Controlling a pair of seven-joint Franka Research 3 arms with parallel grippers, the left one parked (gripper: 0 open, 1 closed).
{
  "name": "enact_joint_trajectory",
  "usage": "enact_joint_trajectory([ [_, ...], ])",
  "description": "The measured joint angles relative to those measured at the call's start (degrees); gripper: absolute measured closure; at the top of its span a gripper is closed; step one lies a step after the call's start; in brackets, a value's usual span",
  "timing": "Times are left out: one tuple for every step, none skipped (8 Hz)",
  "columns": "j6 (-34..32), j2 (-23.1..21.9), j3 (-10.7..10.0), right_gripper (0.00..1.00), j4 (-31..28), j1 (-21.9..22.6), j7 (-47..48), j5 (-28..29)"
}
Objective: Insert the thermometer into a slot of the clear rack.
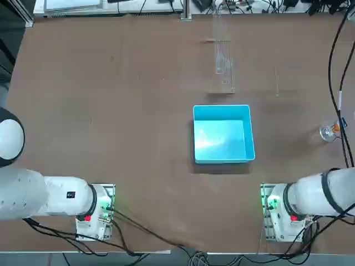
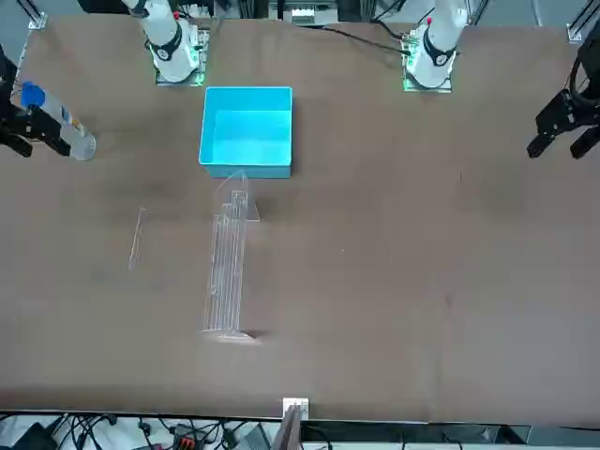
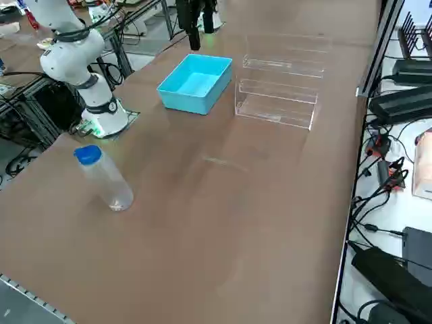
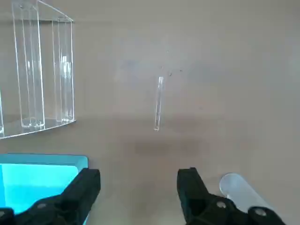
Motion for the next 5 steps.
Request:
enact_joint_trajectory([
  [0.0, 0.0, 0.0, 0.00, 0.0, 0.0, 0.0, 0.0],
  [0.0, 0.0, 0.0, 0.00, 0.0, 0.0, 0.0, 0.0],
  [0.0, 0.1, 0.0, 0.00, 0.0, 0.0, 0.0, 0.0],
  [0.0, 0.3, 0.0, 0.00, 0.0, 0.0, 0.0, -0.1],
  [0.0, 0.8, 0.0, 0.00, -0.1, 0.0, 0.0, -0.3],
])
